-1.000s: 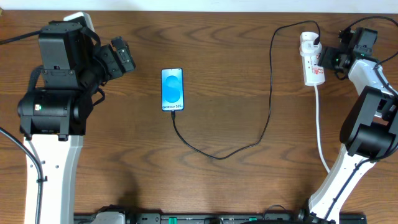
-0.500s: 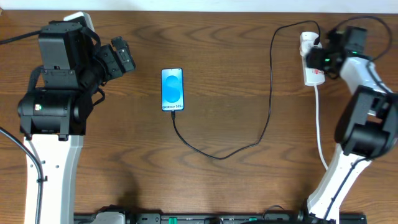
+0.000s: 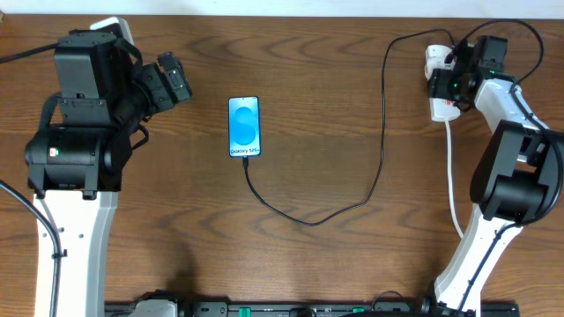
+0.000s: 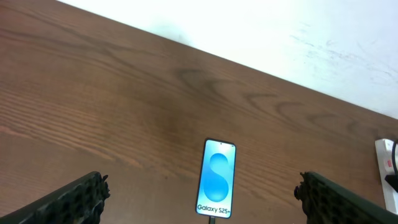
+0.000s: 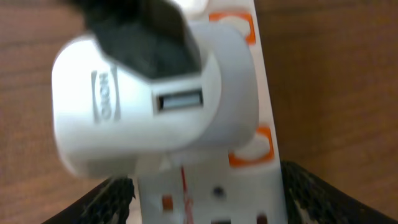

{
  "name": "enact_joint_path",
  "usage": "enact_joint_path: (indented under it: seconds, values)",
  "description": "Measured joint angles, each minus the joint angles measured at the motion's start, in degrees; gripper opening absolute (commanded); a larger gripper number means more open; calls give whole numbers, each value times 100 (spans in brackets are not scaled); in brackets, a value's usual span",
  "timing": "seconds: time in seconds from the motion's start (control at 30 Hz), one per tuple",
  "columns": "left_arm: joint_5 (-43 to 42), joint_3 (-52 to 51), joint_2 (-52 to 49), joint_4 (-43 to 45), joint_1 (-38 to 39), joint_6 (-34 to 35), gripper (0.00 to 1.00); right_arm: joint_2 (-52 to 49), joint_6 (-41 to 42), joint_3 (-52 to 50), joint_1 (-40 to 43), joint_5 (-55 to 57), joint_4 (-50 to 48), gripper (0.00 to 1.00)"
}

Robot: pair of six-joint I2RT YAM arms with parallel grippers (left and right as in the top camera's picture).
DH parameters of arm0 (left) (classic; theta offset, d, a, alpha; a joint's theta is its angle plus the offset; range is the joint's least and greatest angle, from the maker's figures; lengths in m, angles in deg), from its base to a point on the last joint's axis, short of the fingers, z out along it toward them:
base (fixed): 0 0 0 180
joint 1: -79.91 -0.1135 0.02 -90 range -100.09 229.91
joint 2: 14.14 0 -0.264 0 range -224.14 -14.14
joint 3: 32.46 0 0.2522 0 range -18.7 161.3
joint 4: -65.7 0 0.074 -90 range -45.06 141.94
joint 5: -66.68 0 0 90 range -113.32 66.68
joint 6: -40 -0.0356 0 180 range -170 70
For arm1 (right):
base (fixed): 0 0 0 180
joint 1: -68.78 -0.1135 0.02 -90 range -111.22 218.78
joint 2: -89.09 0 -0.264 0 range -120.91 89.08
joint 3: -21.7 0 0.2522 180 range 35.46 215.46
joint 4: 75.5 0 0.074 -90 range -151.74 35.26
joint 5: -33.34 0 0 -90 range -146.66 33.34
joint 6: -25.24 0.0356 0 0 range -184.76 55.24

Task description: Plug charger to phone and switch on socket

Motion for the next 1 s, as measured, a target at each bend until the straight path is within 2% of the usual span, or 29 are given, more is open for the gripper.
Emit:
enact_joint_path:
  seconds: [0.17, 0.27, 0.37, 0.47, 0.6, 0.67, 0.77, 0.8, 0.83, 0.87, 0.9, 0.93, 1.0]
  values:
    - [0, 0, 0, 0, 0, 0, 99, 721, -7, -116, -168, 356, 350, 73]
    - [0, 0, 0, 0, 0, 0, 100, 1405, -81, -116, -236, 529, 525, 68]
    - [0, 0, 0, 0, 0, 0, 100, 2055, -157, -114, -234, 640, 874, 48]
    - [2, 0, 0, -2, 0, 0, 100, 2669, -181, -111, -227, 662, 1353, 22]
    - [0, 0, 0, 0, 0, 0, 100, 3405, -109, -111, -229, 496, 2131, 1]
    - [0, 0, 0, -2, 0, 0, 99, 3790, -87, -114, -229, 339, 2533, 1]
    - [2, 0, 0, 2, 0, 0, 100, 4446, -61, -114, -232, 28, 3139, 9]
    - [0, 0, 0, 0, 0, 0, 100, 4677, -26, -111, -232, -52, 3335, 16]
    - [0, 0, 0, 2, 0, 0, 100, 4988, 9, -111, -232, -160, 3587, 27]
    - [2, 0, 0, 0, 0, 0, 100, 5217, 61, -107, -229, -201, 3783, 46]
    - [0, 0, 0, 0, 0, 0, 100, 5410, 96, -105, -232, -232, 3978, 89]
    - [0, 0, 0, 0, 0, 0, 99, 5635, 85, -103, -232, -273, 4212, 99]
    - [2, 0, 0, -2, 0, 0, 99, 6070, 105, -98, -232, -328, 4688, 99]
